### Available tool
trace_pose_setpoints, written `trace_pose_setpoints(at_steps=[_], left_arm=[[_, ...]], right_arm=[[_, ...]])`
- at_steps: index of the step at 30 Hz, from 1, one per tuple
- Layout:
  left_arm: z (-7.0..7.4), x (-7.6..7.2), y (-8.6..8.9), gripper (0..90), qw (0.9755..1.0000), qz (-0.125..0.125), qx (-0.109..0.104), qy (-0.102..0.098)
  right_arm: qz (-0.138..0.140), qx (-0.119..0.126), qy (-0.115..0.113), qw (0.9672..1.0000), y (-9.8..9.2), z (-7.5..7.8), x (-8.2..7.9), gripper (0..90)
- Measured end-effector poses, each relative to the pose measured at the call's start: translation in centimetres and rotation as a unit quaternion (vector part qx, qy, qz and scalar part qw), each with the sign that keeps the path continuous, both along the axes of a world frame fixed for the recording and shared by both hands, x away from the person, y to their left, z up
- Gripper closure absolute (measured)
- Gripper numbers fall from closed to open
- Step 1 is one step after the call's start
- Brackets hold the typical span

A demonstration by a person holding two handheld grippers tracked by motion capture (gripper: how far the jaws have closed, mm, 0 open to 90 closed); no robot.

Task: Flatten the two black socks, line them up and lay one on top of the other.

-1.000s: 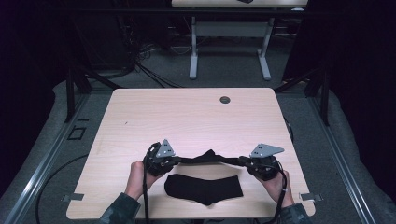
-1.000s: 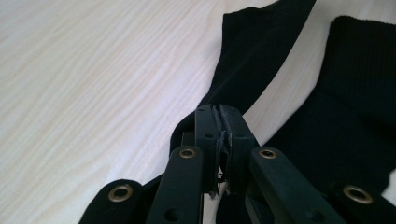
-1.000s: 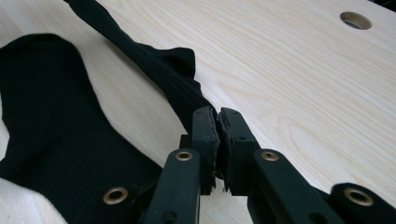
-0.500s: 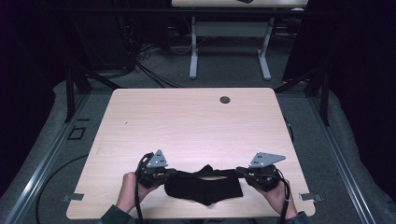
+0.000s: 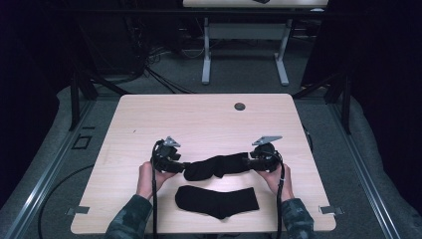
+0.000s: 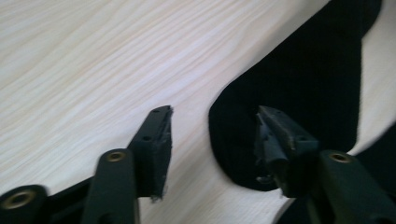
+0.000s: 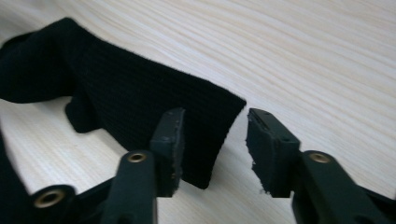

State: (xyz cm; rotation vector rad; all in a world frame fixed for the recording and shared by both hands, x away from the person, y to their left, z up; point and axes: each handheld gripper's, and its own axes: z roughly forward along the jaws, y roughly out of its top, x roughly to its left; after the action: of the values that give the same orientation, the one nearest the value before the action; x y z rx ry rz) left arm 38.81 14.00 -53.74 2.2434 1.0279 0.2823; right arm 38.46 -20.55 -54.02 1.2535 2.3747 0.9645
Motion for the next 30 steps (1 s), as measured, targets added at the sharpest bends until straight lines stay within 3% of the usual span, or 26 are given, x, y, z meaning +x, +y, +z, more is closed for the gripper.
trace_pose_setpoints(at_steps=[3,6,11,19,20,22,24,30], left_arm=[[-0.3,0.1,0.1,36.1,0.9998,0.016,0.008,-0.003],[-0.7,0.2,0.1,28.1,0.9998,0.019,-0.003,-0.002],[-1.3,0.7,-0.7,26.9,0.9990,0.030,0.032,-0.013],[-2.4,1.5,-1.3,22.7,0.9975,0.043,0.054,-0.018],[-2.5,1.6,-1.2,22.7,0.9975,0.041,0.054,-0.017],[-2.6,1.5,-1.2,22.6,0.9974,0.042,0.056,-0.018],[-3.2,1.6,-1.3,21.9,0.9972,0.037,0.065,-0.003],[-3.3,1.5,-1.2,21.7,0.9975,0.038,0.061,-0.002]], right_arm=[[-0.021,-0.008,-0.003,0.9997,-0.2,-0.2,-0.1,50.5],[-0.013,0.002,0.009,0.9999,-0.1,-0.6,-0.2,47.3],[-0.018,-0.009,0.019,0.9996,0.1,-1.4,0.4,42.0],[-0.032,-0.038,0.019,0.9986,0.7,-2.6,1.8,38.1],[-0.032,-0.049,0.023,0.9980,0.8,-2.8,1.8,37.7],[-0.034,-0.043,0.028,0.9981,0.6,-2.8,1.8,38.2],[-0.030,-0.041,0.029,0.9983,0.5,-2.9,1.8,38.0],[-0.023,-0.045,0.038,0.9980,0.3,-2.9,1.5,31.8]])
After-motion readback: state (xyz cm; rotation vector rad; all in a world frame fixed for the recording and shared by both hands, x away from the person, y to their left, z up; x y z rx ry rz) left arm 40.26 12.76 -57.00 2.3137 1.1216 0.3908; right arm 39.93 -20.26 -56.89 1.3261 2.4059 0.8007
